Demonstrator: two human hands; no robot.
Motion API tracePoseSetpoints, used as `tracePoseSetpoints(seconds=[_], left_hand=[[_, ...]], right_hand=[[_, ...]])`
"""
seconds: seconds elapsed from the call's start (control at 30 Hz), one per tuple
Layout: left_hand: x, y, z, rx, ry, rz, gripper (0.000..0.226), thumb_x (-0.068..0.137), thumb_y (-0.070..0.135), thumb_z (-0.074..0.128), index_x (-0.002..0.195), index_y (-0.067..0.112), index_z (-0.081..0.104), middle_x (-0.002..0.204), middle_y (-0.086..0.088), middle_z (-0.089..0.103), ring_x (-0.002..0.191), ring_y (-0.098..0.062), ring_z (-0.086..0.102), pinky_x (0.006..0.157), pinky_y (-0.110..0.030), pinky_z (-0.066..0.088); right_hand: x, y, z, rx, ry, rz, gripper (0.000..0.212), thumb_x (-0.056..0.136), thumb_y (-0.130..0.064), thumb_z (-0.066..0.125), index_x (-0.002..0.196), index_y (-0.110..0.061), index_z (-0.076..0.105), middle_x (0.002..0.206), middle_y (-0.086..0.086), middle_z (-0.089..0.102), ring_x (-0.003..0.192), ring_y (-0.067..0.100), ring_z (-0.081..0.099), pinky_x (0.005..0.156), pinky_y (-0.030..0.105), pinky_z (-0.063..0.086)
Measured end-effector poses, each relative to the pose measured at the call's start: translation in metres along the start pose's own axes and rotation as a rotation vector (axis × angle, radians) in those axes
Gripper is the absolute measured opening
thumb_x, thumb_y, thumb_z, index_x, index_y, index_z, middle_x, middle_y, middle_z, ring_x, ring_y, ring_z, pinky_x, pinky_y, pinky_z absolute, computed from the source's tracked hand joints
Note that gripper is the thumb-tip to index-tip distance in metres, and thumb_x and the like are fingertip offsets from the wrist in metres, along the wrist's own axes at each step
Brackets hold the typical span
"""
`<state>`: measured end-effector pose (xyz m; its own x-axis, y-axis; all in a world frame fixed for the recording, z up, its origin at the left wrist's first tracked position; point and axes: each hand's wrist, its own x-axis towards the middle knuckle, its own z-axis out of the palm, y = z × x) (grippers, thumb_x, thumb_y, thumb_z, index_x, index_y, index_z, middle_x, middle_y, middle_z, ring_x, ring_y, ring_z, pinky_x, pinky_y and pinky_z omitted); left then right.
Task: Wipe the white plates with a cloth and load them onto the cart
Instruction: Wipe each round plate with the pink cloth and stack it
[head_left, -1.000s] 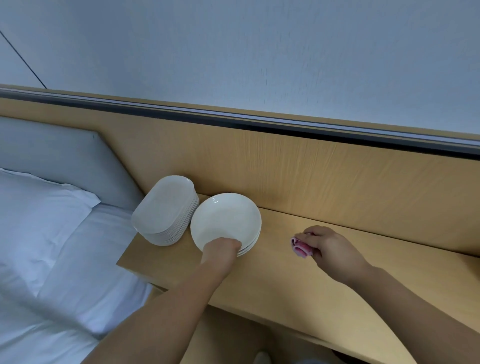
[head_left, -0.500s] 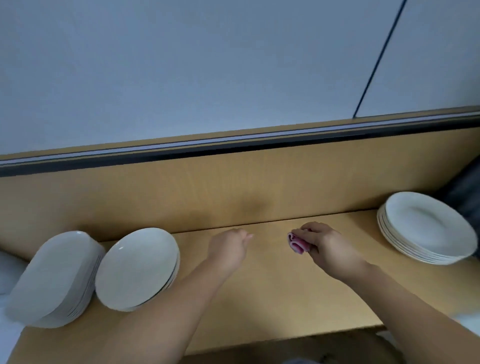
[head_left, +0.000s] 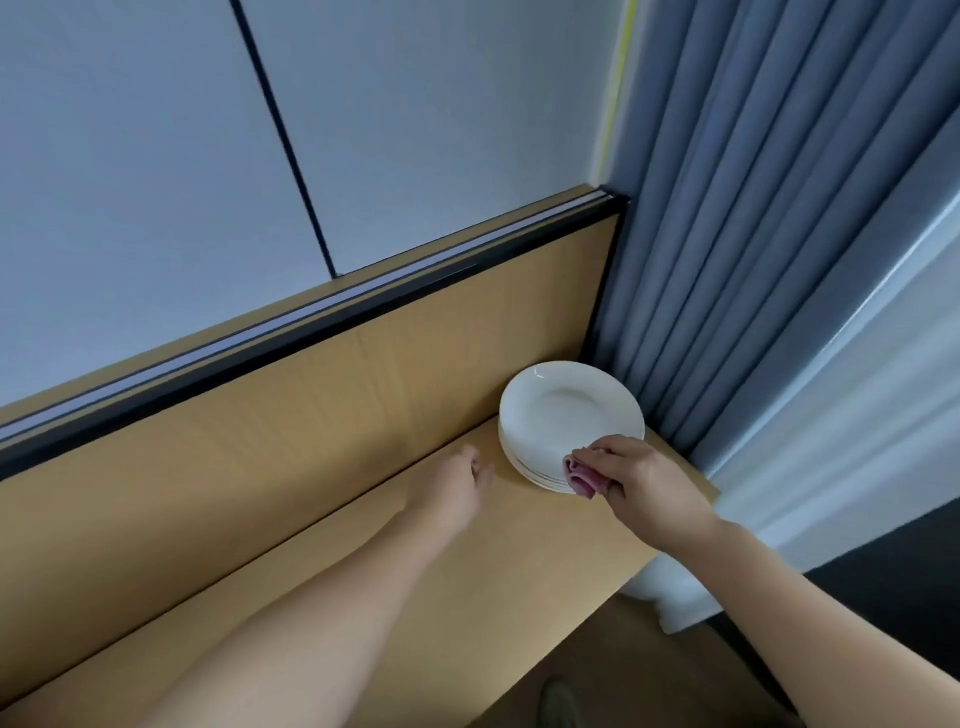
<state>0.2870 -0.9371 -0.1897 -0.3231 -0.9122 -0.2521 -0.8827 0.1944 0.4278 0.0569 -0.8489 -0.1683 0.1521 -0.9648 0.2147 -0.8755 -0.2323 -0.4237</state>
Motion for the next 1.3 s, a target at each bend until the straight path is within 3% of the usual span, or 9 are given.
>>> tracePoseSetpoints(seconds=[0.17, 0.27, 0.37, 0.5, 0.63, 0.73, 0.9, 1.13, 1.3], left_hand=[[0.053, 0.035, 0.02, -0.077, -0.006, -0.11, 0.039, 0.099, 0.044, 0.043, 0.112, 0.008, 0.051, 0.092, -0.003, 0.064, 0.083, -0.024, 0.062, 0.059, -0.032, 0.039], [0.075, 0.043, 0.028, -0.185, -0.01, -0.204, 0.034, 0.096, 0.039, 0.051, 0.108, 0.007, 0.055, 0.097, -0.007, 0.065, 0.087, -0.026, 0.062, 0.06, -0.03, 0.035], [0.087, 0.048, 0.032, -0.257, 0.016, -0.297, 0.02, 0.092, 0.027, 0.055, 0.097, 0.008, 0.055, 0.093, -0.008, 0.067, 0.079, -0.025, 0.064, 0.061, -0.032, 0.048], [0.093, 0.051, 0.038, -0.376, 0.034, -0.384, 0.007, 0.084, 0.013, 0.049, 0.089, 0.01, 0.051, 0.087, -0.009, 0.065, 0.073, -0.031, 0.068, 0.069, -0.046, 0.059], [0.09, 0.061, 0.029, -0.423, 0.041, -0.398, 0.01, 0.081, 0.009, 0.044, 0.09, 0.011, 0.047, 0.085, -0.008, 0.063, 0.072, -0.03, 0.066, 0.062, -0.041, 0.058], [0.089, 0.069, 0.019, -0.435, 0.039, -0.402, 0.011, 0.086, 0.004, 0.043, 0.097, 0.008, 0.043, 0.085, -0.005, 0.055, 0.072, -0.025, 0.058, 0.049, -0.028, 0.042], [0.08, 0.064, 0.018, -0.535, 0.091, -0.393, 0.01, 0.09, 0.005, 0.043, 0.1, 0.006, 0.046, 0.085, -0.006, 0.052, 0.063, -0.017, 0.047, 0.047, -0.025, 0.035], [0.048, 0.034, 0.003, -0.583, 0.161, -0.371, 0.01, 0.09, 0.011, 0.046, 0.1, 0.013, 0.048, 0.088, -0.003, 0.059, 0.074, -0.022, 0.057, 0.06, -0.03, 0.044], [0.002, -0.01, -0.008, -0.587, 0.204, -0.399, 0.009, 0.091, 0.012, 0.046, 0.099, 0.014, 0.048, 0.09, -0.003, 0.061, 0.079, -0.023, 0.06, 0.065, -0.032, 0.048]], right_hand=[[0.01, 0.055, -0.003, -0.012, -0.025, 0.043, 0.036, 0.082, 0.008, 0.06, 0.108, -0.015, 0.07, 0.094, 0.001, 0.063, 0.083, 0.023, 0.059, 0.071, 0.035, 0.053], [0.019, 0.075, -0.006, -0.011, -0.036, 0.017, 0.044, 0.079, 0.007, 0.055, 0.115, -0.012, 0.07, 0.101, 0.004, 0.066, 0.087, 0.028, 0.062, 0.076, 0.035, 0.054], [0.026, 0.088, -0.009, -0.007, -0.052, 0.006, 0.045, 0.078, 0.001, 0.048, 0.114, -0.012, 0.071, 0.099, 0.005, 0.066, 0.085, 0.03, 0.062, 0.073, 0.034, 0.053], [0.035, 0.102, -0.009, -0.014, -0.097, -0.008, 0.046, 0.078, 0.007, 0.054, 0.116, -0.012, 0.07, 0.103, 0.005, 0.066, 0.089, 0.031, 0.062, 0.076, 0.026, 0.045], [0.04, 0.104, -0.013, 0.002, -0.104, -0.044, 0.043, 0.08, 0.009, 0.063, 0.116, -0.014, 0.07, 0.1, 0.002, 0.065, 0.088, 0.026, 0.061, 0.075, 0.022, 0.042], [0.041, 0.104, -0.017, -0.001, -0.095, -0.046, 0.042, 0.082, 0.008, 0.063, 0.116, -0.016, 0.069, 0.102, 0.001, 0.065, 0.09, 0.025, 0.061, 0.075, 0.023, 0.044], [0.042, 0.097, -0.037, -0.013, -0.02, -0.047, 0.039, 0.078, 0.01, 0.068, 0.108, -0.014, 0.072, 0.097, 0.003, 0.066, 0.087, 0.025, 0.062, 0.068, 0.028, 0.053], [0.061, 0.072, -0.053, -0.009, 0.079, -0.111, 0.022, 0.087, -0.002, 0.069, 0.105, -0.014, 0.073, 0.096, 0.003, 0.067, 0.088, 0.021, 0.063, 0.07, 0.033, 0.056], [0.072, 0.022, -0.035, -0.021, 0.112, -0.205, 0.008, 0.09, -0.005, 0.066, 0.086, -0.007, 0.073, 0.085, 0.008, 0.065, 0.078, 0.024, 0.063, 0.066, 0.034, 0.054]])
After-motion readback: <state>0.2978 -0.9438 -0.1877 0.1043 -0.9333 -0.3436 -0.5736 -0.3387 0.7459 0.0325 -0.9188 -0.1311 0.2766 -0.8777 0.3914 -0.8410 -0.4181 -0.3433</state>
